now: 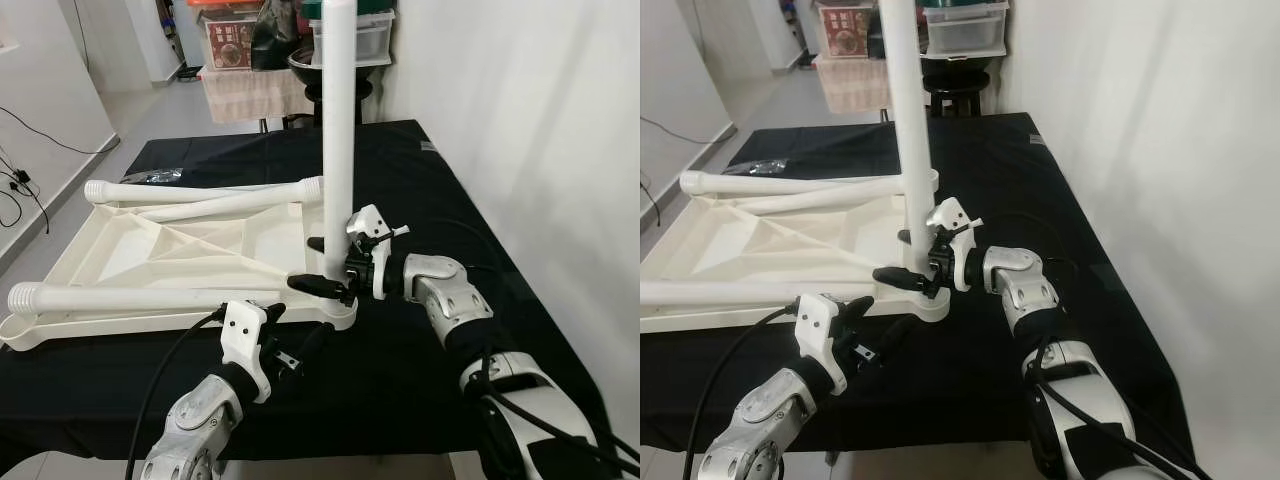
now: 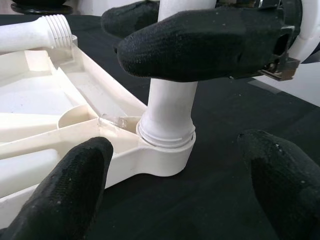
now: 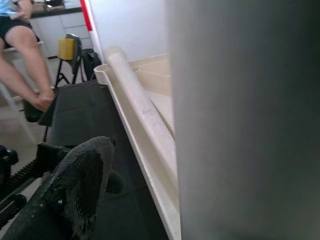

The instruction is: Building children table

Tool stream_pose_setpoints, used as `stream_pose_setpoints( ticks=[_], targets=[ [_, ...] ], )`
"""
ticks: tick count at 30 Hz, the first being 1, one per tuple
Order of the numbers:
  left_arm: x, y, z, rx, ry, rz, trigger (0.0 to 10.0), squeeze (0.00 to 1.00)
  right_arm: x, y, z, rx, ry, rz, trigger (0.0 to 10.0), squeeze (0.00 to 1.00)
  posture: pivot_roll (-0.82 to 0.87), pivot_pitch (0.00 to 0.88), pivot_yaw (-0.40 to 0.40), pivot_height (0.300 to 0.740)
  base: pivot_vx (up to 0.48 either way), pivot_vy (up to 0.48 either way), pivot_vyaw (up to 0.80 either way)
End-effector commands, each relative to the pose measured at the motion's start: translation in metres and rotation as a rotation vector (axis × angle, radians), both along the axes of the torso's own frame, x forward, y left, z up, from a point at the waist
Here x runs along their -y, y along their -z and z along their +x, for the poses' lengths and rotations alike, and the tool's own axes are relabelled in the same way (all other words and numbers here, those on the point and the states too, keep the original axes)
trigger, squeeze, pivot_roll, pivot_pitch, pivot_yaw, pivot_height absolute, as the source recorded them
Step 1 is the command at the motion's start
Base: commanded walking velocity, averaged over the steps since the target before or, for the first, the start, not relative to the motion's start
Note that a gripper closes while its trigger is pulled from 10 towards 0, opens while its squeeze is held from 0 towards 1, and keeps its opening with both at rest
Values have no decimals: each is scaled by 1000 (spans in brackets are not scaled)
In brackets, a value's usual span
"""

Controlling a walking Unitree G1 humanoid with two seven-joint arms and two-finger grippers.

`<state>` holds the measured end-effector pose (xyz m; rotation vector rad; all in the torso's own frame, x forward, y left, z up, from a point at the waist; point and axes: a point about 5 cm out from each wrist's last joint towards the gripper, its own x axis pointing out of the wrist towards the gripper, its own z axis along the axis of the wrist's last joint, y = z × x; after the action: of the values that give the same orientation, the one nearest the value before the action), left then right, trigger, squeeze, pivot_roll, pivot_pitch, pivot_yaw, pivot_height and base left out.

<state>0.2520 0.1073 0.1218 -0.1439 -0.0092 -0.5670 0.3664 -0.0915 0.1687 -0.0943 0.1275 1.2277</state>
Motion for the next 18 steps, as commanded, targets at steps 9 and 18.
stream_pose_setpoints(
  ticks=[9,18],
  targets=[
    [0,5,-1,-15,-8,7,10000,0,3,5,0,-28,-60,8,0,0,-28,0,29,740,0,0,0],
    [-2,3,-3,-13,-8,7,10000,0,26,19,-7,11,32,7,0,0,-31,11,29,740,0,0,0]
  ],
)
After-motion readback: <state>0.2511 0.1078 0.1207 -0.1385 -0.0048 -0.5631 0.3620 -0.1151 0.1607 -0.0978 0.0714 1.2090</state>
